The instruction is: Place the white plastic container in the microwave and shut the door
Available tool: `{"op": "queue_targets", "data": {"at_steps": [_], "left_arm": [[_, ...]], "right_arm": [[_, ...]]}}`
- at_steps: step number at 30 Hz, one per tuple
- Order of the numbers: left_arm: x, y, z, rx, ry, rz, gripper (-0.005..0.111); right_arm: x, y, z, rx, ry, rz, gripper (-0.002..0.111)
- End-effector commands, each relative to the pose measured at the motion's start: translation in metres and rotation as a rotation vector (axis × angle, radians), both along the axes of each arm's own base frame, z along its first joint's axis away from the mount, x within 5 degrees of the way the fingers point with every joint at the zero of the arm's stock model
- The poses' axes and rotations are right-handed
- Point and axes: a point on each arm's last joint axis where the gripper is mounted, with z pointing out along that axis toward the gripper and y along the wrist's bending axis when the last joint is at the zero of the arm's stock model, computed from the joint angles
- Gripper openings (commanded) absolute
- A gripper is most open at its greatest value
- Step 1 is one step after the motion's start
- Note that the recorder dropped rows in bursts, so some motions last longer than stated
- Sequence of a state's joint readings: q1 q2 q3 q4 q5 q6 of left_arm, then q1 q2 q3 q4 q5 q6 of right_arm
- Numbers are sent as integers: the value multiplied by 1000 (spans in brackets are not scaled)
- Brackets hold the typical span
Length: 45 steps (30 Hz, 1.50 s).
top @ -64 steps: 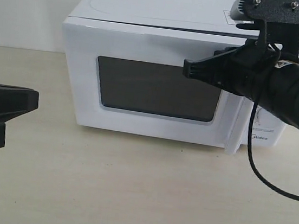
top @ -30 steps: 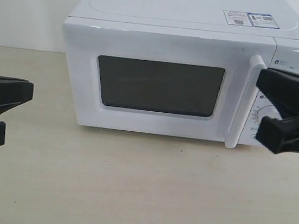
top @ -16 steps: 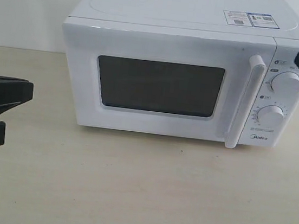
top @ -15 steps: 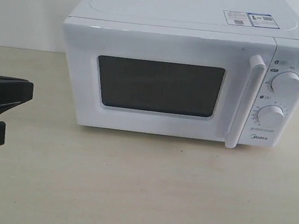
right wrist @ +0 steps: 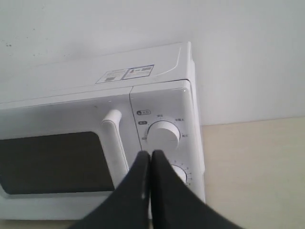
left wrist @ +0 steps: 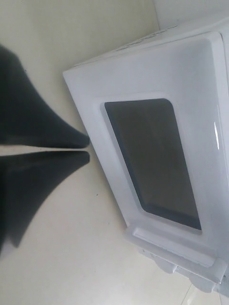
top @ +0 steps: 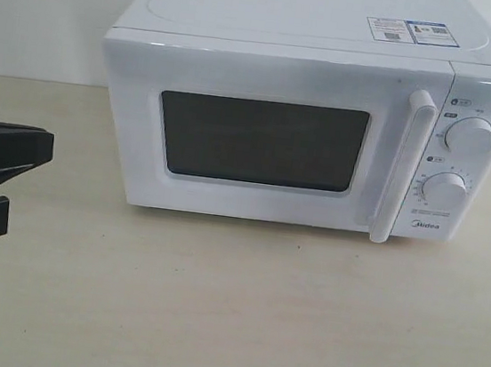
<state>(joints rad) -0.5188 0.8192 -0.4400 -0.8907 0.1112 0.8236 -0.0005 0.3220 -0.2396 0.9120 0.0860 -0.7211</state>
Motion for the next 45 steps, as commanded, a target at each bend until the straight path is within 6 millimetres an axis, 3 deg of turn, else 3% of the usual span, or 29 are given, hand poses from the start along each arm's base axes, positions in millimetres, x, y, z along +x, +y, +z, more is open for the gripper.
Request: {"op": "queue_targets", "data": {"at_steps": [1,9,15,19,24,39,45], "left_arm": [[0,1,1,0,-12,5,4],[0,1,1,0,-12,5,4],[0,0,0,0,-10,4,4],[0,0,0,0,-10,4,4],[0,0,0,0,-10,4,4],[0,0,0,0,-9,2,4],[0,0,0,0,-9,2,4]], "right_arm": [[-1,-1,-1,3,2,-16,0],[-2,-2,0,-35,-10,-25,0],[-22,-1,-5,-172,16,-5,0],[-34,-7,-27,-139,79,-78,0],[-31,-7,-78,-146,133,-75,0],[-32,-7,-85,-171,195,-60,0],[-32,-4,-85,-266,184,6,0]]}}
